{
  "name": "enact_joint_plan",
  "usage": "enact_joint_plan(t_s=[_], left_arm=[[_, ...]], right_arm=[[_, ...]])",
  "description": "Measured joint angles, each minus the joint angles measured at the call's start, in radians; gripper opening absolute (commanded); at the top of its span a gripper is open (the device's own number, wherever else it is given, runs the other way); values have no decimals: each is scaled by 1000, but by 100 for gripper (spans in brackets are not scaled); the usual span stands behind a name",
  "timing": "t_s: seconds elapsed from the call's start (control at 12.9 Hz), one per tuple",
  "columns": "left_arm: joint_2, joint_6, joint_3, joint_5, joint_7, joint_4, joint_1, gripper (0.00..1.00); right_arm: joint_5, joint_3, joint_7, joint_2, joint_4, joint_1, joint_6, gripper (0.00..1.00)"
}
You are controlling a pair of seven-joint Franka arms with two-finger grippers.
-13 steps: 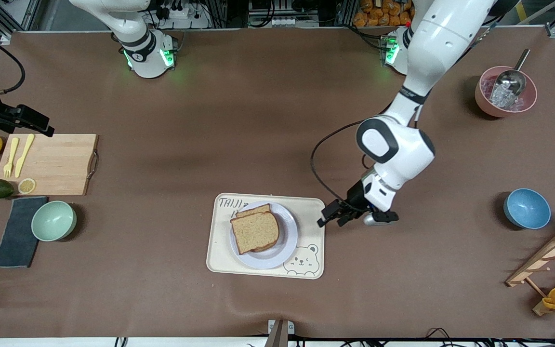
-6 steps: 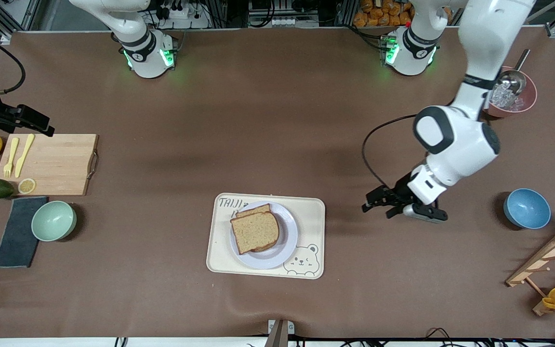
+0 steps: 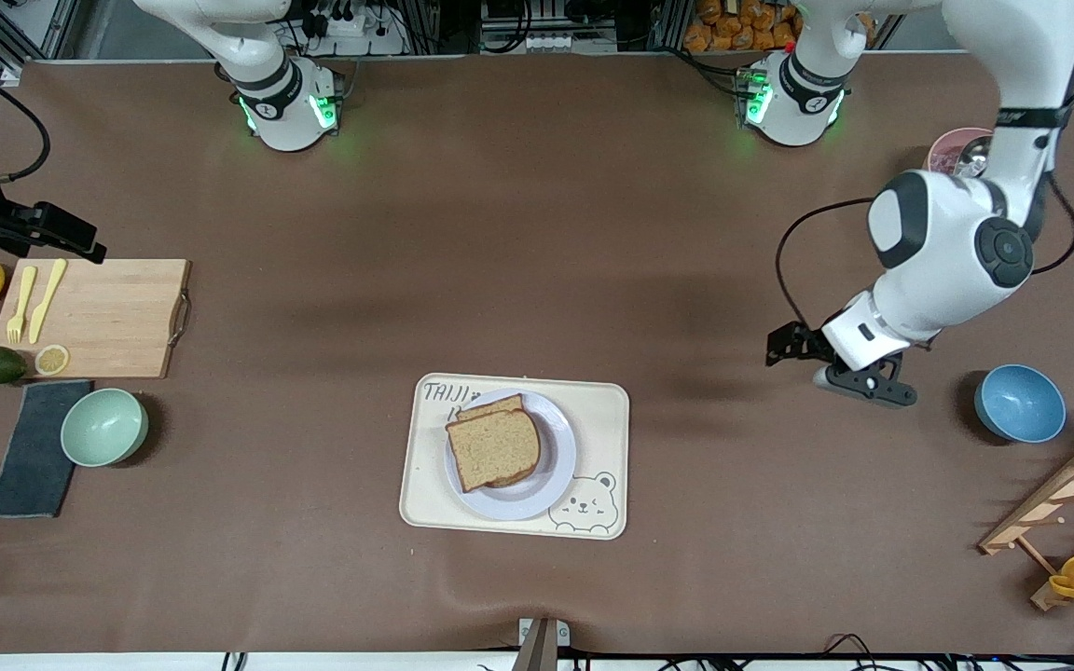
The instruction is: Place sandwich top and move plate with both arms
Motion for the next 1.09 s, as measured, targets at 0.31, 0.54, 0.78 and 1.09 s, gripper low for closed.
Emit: enact_joint_plan(t_s=[0.31, 0.54, 0.78, 1.09], left_arm=[[-122, -300, 51, 49, -221, 103, -61, 100], [-146, -472, 76, 53, -268, 256, -78, 100], [-176, -525, 88, 84, -259, 346, -73, 100], [-189, -589, 90, 115, -162, 403, -72, 100]], right_arm=[[0, 0, 0, 0, -1, 0, -5, 100], [0, 0, 0, 0, -2, 0, -6, 100], [0, 0, 1, 0, -2, 0, -7, 100], [0, 0, 1, 0, -2, 0, -7, 100]])
